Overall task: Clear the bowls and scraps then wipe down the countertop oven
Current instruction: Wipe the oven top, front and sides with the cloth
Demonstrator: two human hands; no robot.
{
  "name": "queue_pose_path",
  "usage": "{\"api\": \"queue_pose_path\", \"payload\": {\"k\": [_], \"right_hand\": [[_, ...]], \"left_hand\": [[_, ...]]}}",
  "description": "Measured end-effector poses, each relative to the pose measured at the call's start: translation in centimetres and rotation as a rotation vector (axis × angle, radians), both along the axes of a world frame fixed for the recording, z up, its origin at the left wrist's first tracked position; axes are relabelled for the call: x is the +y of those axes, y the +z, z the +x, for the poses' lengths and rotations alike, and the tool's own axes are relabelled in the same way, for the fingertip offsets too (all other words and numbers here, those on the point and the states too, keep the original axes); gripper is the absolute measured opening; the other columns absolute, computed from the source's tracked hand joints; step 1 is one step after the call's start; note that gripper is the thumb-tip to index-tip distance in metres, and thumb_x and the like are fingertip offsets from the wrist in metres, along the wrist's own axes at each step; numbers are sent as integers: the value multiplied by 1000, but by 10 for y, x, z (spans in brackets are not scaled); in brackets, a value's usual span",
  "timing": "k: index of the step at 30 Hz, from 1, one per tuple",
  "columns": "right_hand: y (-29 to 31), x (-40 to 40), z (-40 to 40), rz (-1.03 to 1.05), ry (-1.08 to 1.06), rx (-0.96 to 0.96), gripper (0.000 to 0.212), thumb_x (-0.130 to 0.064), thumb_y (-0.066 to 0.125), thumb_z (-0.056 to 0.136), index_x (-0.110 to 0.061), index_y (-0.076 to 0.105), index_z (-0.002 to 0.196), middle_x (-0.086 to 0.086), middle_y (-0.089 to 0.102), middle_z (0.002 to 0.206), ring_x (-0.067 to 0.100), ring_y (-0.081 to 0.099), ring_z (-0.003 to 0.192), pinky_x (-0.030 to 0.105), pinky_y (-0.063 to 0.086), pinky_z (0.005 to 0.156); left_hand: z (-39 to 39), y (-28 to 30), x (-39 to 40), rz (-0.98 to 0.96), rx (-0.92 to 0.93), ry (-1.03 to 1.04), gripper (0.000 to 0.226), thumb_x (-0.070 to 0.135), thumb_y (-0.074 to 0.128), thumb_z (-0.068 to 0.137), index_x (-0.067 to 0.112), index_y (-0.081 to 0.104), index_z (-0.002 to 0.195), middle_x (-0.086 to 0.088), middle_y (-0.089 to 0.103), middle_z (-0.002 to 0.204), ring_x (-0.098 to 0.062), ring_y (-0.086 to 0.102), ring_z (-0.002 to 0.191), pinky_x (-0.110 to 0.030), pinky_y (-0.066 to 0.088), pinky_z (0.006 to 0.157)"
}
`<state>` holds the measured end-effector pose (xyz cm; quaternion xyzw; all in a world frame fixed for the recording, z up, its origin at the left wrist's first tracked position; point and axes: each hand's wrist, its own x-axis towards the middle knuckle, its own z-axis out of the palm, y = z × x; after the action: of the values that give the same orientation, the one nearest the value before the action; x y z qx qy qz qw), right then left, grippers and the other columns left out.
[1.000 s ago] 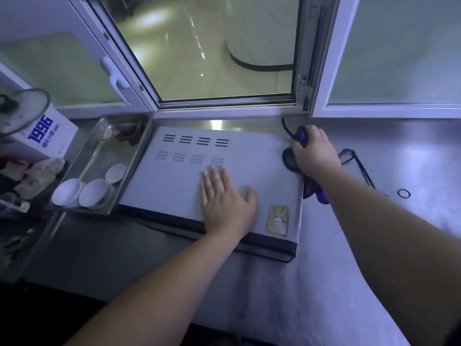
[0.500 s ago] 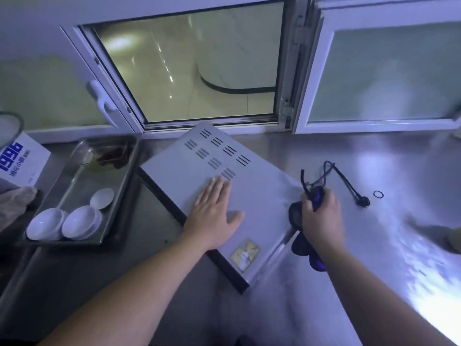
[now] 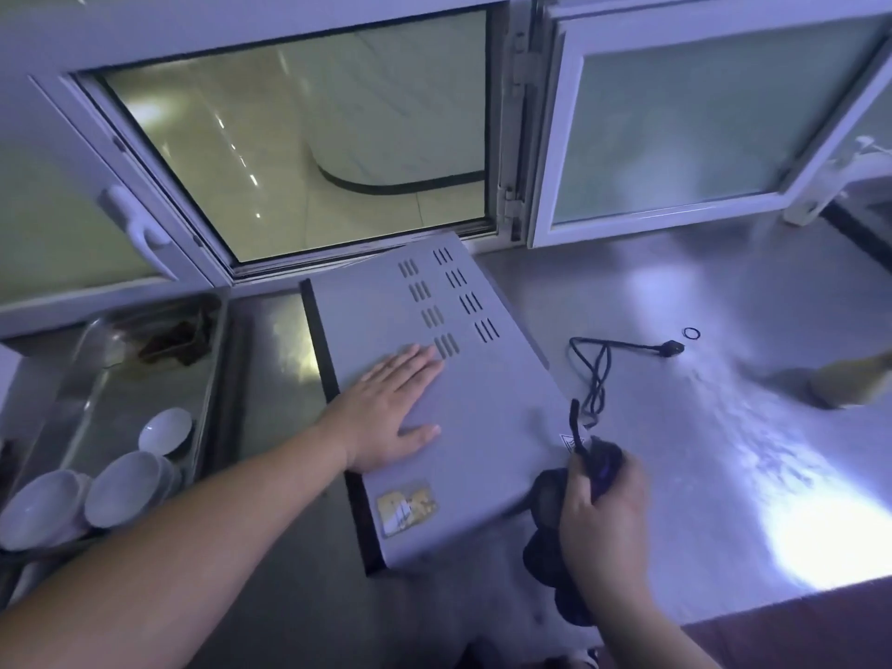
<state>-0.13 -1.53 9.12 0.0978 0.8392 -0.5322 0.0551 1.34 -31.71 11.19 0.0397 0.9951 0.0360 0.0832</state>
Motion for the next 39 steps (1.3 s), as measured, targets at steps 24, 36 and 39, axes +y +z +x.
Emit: {"api": "queue_pose_path", "payload": {"k": [24, 36, 39], "right_hand": [[1, 65, 5, -311, 98, -292, 23, -19, 70, 91, -33, 62, 107, -4, 73, 103, 15, 70, 96, 39, 56, 81], [2, 96, -25, -331, 589, -204, 30, -3, 65, 94, -30, 75, 102, -11, 77, 85, 2, 70, 78, 16, 51, 70], [-9, 90, -35, -280, 657, -161, 26, -8, 66, 91, -31, 73, 99, -15, 73, 78, 1, 65, 69, 19, 50, 66]], "left_hand": [[-12, 11, 42, 128, 198, 274, 50, 40, 47, 100, 20, 44, 145, 2, 37, 156, -20, 33, 146, -41, 26, 120], [-74, 2, 136, 139, 290, 577, 46, 36, 46, 96, 11, 51, 135, -4, 45, 147, -25, 42, 138, -39, 34, 112], [-84, -3, 146, 103, 305, 652, 58, 41, 35, 92, 11, 49, 139, -5, 42, 153, -25, 38, 142, -41, 33, 116]]}}
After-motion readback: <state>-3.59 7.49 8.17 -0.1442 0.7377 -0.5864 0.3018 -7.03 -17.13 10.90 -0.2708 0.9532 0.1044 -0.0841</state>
